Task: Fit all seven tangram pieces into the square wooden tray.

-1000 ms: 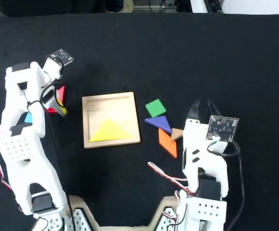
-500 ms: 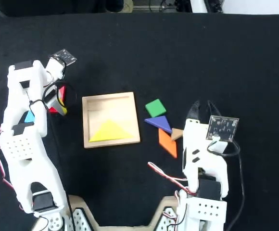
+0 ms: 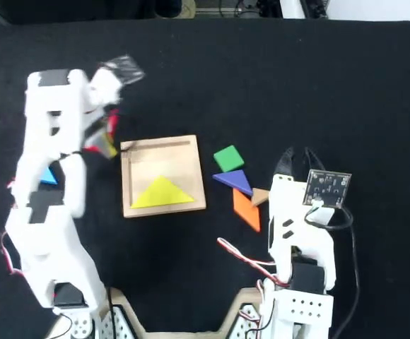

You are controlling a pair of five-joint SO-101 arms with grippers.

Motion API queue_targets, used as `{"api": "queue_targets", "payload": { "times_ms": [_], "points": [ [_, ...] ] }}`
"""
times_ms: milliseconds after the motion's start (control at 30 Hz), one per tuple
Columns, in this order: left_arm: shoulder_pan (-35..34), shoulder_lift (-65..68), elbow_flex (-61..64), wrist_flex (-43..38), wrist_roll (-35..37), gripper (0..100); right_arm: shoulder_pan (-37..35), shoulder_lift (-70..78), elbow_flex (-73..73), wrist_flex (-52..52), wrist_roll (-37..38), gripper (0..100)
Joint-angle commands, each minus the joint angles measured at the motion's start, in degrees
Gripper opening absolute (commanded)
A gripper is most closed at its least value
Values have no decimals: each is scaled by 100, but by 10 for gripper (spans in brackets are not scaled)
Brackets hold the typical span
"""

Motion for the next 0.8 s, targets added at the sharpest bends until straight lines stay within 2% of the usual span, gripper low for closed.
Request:
{"api": "queue_targets", "payload": {
  "times_ms": [0, 233, 333, 400, 600, 767],
  "points": [
    [998, -659, -136, 70, -413, 201, 369, 13, 4, -193, 9, 96],
    [1684, 79, -198, 26, -1046, 199, 642, 57, 4, -290, -369, 96],
    [1727, 299, -198, -88, -826, 198, 624, 57, 4, -290, -352, 96],
    [1640, 264, -286, -62, -360, 196, 607, 66, 4, -290, -352, 96],
    [1349, -88, 66, -70, 2831, 195, 589, 31, 4, -290, -352, 96],
    [1323, -738, 892, -440, 6110, 198, 440, 48, 4, -290, -343, 96]
  ]
}}
